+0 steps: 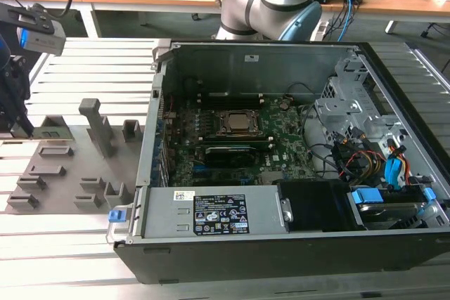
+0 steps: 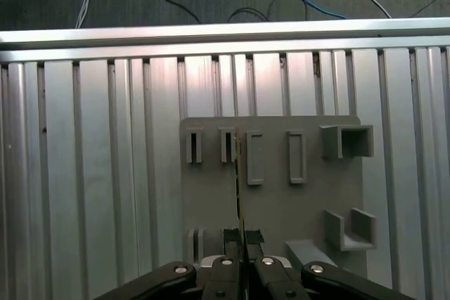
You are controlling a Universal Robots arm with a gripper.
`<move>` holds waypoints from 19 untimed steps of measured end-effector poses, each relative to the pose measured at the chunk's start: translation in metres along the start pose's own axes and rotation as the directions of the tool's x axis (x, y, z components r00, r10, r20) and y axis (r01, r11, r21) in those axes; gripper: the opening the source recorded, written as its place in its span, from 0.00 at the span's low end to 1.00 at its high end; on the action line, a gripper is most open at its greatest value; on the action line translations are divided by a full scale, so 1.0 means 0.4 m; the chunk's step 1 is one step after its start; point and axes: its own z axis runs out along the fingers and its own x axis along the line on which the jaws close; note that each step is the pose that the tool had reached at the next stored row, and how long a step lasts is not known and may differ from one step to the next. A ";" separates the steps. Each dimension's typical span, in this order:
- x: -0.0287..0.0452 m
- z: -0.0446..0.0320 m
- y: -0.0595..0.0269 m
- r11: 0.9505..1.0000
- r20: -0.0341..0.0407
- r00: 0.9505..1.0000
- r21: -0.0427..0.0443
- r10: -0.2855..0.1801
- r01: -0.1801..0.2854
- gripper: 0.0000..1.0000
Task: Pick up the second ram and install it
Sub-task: 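Pick up the second ram and move it above second insertion slot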
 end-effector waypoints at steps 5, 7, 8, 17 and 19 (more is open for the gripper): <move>0.000 -0.010 0.000 1.000 0.000 1.000 0.000 0.000 0.000 0.14; 0.000 -0.011 0.000 1.000 0.000 1.000 0.000 0.000 0.000 0.14; 0.000 -0.011 0.000 1.000 0.000 1.000 0.000 0.000 0.000 0.14; -0.001 -0.012 0.001 1.000 -0.006 1.000 0.000 0.000 0.000 0.14; -0.001 -0.012 0.001 1.000 -0.007 1.000 0.000 0.000 0.000 0.14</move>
